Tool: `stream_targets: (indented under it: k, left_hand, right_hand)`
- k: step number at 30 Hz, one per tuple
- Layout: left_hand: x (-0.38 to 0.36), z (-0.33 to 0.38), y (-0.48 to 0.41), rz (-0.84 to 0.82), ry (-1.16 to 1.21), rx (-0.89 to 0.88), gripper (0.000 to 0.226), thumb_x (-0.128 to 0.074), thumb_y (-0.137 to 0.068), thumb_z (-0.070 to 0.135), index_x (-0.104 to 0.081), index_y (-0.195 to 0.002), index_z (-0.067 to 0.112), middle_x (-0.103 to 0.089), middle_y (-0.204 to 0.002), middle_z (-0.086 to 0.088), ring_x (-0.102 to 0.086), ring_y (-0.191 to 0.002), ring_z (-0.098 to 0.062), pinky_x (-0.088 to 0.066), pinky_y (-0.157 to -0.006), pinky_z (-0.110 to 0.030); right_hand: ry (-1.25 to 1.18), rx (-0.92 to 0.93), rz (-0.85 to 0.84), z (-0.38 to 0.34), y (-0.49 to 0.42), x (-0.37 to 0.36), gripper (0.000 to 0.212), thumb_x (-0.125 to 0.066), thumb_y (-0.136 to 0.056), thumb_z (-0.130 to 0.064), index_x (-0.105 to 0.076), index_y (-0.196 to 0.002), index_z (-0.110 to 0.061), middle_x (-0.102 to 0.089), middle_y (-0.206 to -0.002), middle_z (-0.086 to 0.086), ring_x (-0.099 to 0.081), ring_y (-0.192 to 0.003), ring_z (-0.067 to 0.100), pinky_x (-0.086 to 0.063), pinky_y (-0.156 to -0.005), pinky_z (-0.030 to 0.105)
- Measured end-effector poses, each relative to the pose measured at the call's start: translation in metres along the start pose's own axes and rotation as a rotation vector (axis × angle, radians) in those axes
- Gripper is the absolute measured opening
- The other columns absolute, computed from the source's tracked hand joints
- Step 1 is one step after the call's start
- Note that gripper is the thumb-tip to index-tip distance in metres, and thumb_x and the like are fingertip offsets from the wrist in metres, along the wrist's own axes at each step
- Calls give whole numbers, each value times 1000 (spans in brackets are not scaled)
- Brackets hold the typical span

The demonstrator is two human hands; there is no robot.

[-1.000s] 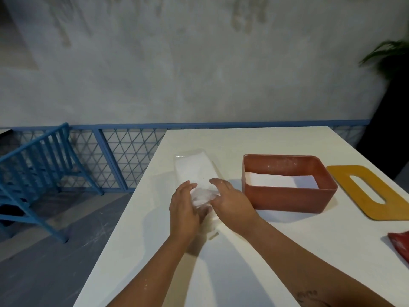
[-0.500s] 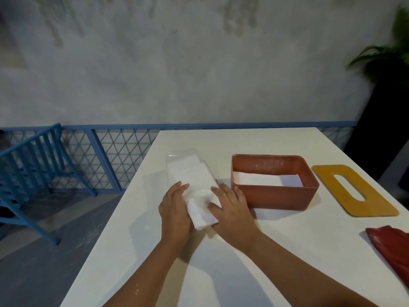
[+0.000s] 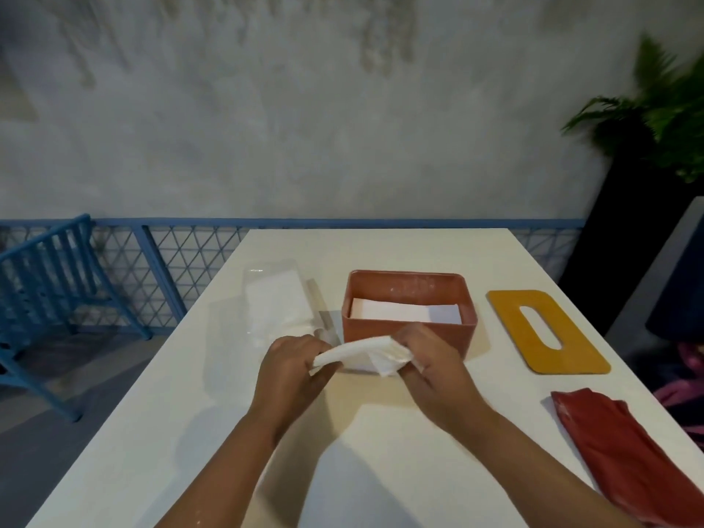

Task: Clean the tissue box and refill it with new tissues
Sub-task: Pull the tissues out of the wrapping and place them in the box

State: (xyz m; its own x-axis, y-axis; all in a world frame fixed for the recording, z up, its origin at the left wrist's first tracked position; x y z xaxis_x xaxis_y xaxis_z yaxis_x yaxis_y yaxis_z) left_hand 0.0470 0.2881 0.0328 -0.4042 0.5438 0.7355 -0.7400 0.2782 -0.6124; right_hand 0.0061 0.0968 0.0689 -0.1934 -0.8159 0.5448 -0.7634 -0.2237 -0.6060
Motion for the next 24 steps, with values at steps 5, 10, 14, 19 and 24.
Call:
stream_targets:
  k: [5,10,14,19,24]
  left_hand:
    - [-8,11,-8,-134,256,477,10,-75,-75,27,-67,-81,29,-64,-77,15,-59,-72,-11,-44,-66,-19]
    - [-24,25,-10,33,790,719,18,-73,-74,1,-65,-75,17,-68,-63,10,-62,-63,-6,-48,-54,-11]
    - [-48,40,1,18,889,757,17,-64,-84,10,-59,-95,23,-68,-91,5,-63,-85,-12,-51,-68,-21]
    - [-78,50,24,-93,977,870,42,-73,-77,13,-53,-113,22,-66,-107,-1,-63,-98,-21,-56,-73,-36]
    - [-80,54,24,-12,895,893,33,-67,-82,12,-54,-110,22,-66,-100,3,-62,-93,-17,-52,-69,-25]
  right_hand:
    - [-193,-327,56,42,17,50,15,-63,-87,-8,-60,-80,-22,-63,-75,1,-54,-69,2,-40,-64,14]
    - [-305,-542,60,85,41,73,15,-56,-92,-6,-59,-88,-19,-66,-87,6,-58,-80,17,-45,-71,27]
    - [-361,-629,6,107,56,67,24,-51,-92,-1,-53,-99,-24,-65,-100,0,-60,-96,18,-50,-85,37]
    - [-359,-761,-36,120,69,59,29,-56,-87,1,-47,-105,-20,-60,-96,-2,-59,-87,12,-49,-70,26]
    - [-351,-713,-19,120,66,60,25,-54,-91,-4,-51,-108,-22,-62,-100,-6,-59,-95,10,-50,-76,22]
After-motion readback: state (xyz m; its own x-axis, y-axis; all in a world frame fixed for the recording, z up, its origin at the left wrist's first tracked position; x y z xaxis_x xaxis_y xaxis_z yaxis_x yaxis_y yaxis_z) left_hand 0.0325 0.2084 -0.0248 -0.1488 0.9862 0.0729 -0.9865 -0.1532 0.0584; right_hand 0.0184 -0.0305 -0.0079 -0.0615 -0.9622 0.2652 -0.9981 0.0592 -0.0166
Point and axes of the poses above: each hand's wrist, its own y-axis away from the middle knuckle, its own x-axis out of the back of the hand, z = x × y, the point moved 4 cm from there along -y, towards the middle knuckle
